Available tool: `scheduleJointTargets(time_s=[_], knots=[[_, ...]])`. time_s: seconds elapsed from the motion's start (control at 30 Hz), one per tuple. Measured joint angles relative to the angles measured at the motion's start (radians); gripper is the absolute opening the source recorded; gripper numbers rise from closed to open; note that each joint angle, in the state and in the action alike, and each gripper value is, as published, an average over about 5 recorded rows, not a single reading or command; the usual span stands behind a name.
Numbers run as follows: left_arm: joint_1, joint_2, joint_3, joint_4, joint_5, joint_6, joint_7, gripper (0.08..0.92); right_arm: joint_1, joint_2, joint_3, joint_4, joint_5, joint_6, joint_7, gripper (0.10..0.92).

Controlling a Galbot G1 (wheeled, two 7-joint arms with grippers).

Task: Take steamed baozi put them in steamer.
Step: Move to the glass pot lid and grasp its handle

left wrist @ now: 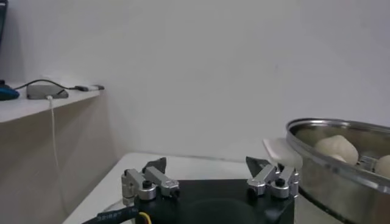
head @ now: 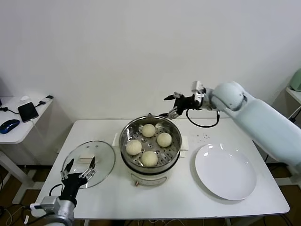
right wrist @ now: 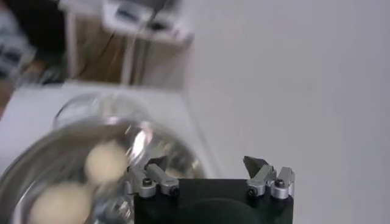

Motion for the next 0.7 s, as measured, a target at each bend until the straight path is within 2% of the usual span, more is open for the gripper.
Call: scheduleJointTargets(time_s=[0.17,0.4,0.7], knots=[[-0.017,-0.024,0.006,0.007,0.033,-0.024,-0.003,0.823,-0.28,0.061,0.314,0.055,0.016,0.104,0.107,0.823],[-0.023,-0.031,0.006,0.033,0.1,-0.073,-0.001,0.823,-0.626,0.236,0.675,0.107,0.045,0.263,0.231,0.823],[-0.054,-0.017,-0.009,0.085,0.251,-0.155,0.009,0.823,-0.98,0.395,0.882,0.184,0.048,0.387,0.355,0.823]])
